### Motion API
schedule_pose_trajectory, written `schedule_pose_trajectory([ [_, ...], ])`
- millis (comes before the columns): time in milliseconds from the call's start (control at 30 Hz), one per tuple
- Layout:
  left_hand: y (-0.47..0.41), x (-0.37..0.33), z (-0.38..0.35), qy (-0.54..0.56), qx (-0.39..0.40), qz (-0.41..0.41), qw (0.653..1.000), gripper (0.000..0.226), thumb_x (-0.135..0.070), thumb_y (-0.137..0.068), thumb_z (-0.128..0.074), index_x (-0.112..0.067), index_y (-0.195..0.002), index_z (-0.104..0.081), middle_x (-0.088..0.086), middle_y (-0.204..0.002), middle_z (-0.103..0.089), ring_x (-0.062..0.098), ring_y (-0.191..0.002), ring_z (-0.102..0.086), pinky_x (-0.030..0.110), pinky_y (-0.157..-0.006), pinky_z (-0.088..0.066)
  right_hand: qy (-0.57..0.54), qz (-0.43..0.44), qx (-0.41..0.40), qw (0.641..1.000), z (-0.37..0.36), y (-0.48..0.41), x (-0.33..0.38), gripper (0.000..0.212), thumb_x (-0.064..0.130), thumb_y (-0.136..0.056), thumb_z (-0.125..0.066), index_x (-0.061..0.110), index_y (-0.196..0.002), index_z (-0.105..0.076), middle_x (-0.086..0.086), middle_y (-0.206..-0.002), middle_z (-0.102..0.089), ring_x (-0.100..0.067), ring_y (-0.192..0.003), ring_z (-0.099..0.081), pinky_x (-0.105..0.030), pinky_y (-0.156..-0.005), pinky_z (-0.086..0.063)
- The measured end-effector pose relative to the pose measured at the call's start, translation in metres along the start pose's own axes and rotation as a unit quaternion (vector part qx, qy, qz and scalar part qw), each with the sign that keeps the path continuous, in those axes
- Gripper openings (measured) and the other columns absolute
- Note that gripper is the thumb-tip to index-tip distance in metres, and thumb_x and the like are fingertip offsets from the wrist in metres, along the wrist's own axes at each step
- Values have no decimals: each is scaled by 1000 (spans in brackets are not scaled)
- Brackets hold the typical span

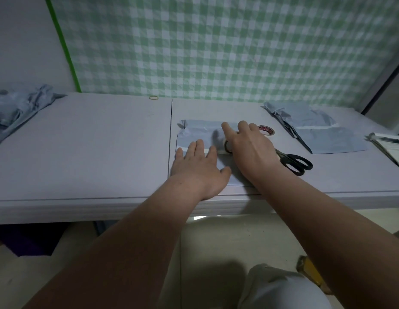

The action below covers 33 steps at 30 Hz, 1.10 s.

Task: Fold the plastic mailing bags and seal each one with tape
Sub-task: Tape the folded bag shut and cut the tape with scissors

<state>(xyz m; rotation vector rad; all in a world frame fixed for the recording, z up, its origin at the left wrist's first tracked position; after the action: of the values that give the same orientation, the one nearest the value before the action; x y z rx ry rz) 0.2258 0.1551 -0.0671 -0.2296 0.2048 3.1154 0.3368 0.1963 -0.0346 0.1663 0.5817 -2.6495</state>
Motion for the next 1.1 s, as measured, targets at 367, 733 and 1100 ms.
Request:
schedule_pose_trajectory([
  [367,3,-2,4,-5,19,3,1000,62,-59,-96,-13,-35,-151,2,10,-159,15,24,-146,16,53,-116,9,-117,30,-31,992,-14,5,-10,62,1,-92,-39,21,-149,-26,-10,-115,-52,-29,-104,-42,-28,-69,-27],
  [733,5,2,5,3,28,-5,1000,63,-60,-95,-13,-37,-150,6,6,-158,19,22,-145,18,52,-116,9,-313,-98,-103,939,-27,12,-32,26,13,-92,-52,11,-115,-64,-14,-94,-70,-33,-87,-63,-40,-77,-47],
  [1100,7,5,15,-22,20,-34,999,65,-56,-97,-17,-29,-153,2,0,-159,18,16,-145,18,52,-116,8,-345,-100,-74,931,-27,16,-30,30,13,-89,-58,18,-118,-65,-5,-97,-71,-24,-89,-62,-20,-68,-32],
])
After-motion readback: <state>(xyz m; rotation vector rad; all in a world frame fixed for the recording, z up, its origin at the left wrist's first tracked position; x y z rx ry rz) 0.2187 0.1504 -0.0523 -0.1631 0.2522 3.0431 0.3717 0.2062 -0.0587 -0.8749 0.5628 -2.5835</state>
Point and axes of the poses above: each hand's wrist, its own y-axis away from the middle knuckle, its own z-axis out of the back of the hand, x = y × z, the point moved 2 cm from there along -y, towards the middle knuckle
